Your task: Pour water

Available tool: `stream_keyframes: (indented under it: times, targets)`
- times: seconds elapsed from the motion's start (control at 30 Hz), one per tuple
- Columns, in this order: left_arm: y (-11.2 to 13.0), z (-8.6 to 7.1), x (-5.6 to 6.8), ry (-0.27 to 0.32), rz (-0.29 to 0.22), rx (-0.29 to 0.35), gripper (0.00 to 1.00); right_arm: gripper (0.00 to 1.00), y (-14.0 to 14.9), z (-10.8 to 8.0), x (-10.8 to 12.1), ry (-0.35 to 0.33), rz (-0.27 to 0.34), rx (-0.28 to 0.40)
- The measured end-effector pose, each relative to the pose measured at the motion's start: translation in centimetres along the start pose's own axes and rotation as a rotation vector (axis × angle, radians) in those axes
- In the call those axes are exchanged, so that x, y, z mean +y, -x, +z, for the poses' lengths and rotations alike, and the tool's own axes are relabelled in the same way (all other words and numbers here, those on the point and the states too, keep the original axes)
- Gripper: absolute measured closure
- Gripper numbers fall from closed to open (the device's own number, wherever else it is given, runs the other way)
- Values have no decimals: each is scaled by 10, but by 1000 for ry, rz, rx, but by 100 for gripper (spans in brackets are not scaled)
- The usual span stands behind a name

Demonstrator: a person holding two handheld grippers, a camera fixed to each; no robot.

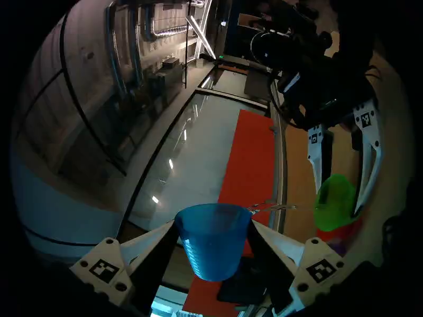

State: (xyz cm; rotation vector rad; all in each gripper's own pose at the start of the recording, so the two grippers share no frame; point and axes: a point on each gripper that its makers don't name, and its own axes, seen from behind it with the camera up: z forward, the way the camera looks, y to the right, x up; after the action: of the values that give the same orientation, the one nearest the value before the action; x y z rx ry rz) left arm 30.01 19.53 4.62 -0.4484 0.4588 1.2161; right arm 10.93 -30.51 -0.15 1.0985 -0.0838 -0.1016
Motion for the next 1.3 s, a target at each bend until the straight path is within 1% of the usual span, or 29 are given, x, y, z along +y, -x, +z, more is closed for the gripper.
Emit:
stream_keyframes:
  times: [0.57,0.77,1.0,1.2,1.3]
  targets:
    - [-10,-3,-9,-10,81,11,13,10,-4,1,0,5,-3,12]
    - [-14,-3,-5,-8,105,15,13,10,-6,2,0,5,-5,16]
    - [-16,-3,-8,-16,144,17,13,10,-7,1,1,7,-6,21]
    - [-19,-3,-5,-15,166,20,13,10,-9,0,3,11,-6,26]
    - [-20,-2,-7,-17,186,22,13,10,-10,-1,3,10,-6,28]
